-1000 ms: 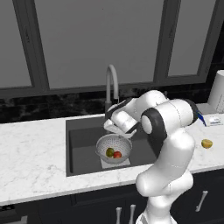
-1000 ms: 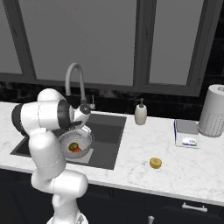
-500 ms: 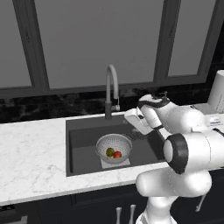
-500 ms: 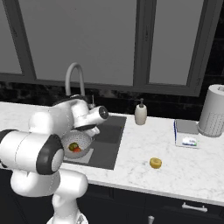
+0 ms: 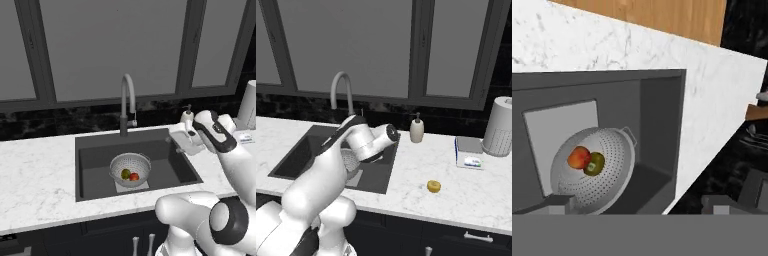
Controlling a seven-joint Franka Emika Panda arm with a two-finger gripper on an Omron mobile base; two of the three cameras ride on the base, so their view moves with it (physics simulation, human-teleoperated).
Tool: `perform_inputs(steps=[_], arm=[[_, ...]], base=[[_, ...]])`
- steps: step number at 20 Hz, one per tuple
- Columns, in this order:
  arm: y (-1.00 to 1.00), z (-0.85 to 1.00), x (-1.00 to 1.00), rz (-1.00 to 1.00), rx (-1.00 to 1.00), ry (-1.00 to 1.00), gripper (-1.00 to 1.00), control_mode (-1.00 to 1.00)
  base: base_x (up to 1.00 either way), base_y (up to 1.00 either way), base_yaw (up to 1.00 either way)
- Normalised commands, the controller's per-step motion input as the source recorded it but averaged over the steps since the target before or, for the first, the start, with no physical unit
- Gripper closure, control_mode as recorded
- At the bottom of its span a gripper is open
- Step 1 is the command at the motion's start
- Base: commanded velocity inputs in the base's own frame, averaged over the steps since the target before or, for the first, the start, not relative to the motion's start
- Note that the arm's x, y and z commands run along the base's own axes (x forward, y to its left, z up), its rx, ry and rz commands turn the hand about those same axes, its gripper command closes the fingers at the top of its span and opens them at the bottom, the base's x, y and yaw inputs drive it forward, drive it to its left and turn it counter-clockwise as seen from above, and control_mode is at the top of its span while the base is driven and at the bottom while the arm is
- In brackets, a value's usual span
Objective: Put the colander in the sink, put the kiwi, kiwi, apple in the colander, and turn on the sink faucet and pour water over the colander.
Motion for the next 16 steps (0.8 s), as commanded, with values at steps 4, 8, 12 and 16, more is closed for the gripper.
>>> perform_inputs(steps=[4,8,12,16], arm=[[-0.67,0.00,-0.83,0.05,-0.42,0.15,-1.00,-1.00],[-0.68,0.00,-0.58,0.00,-0.45,0.27,-1.00,-1.00],[-0.74,0.00,-0.24,0.00,-0.41,0.40,-1.00,-1.00],[-0.83,0.00,-0.08,-0.02,-0.22,0.39,-1.00,-1.00]], base=[[0.00,0.00,0.00],[0.00,0.00,0.00],[0.00,0.00,0.00],[0.00,0.00,0.00]])
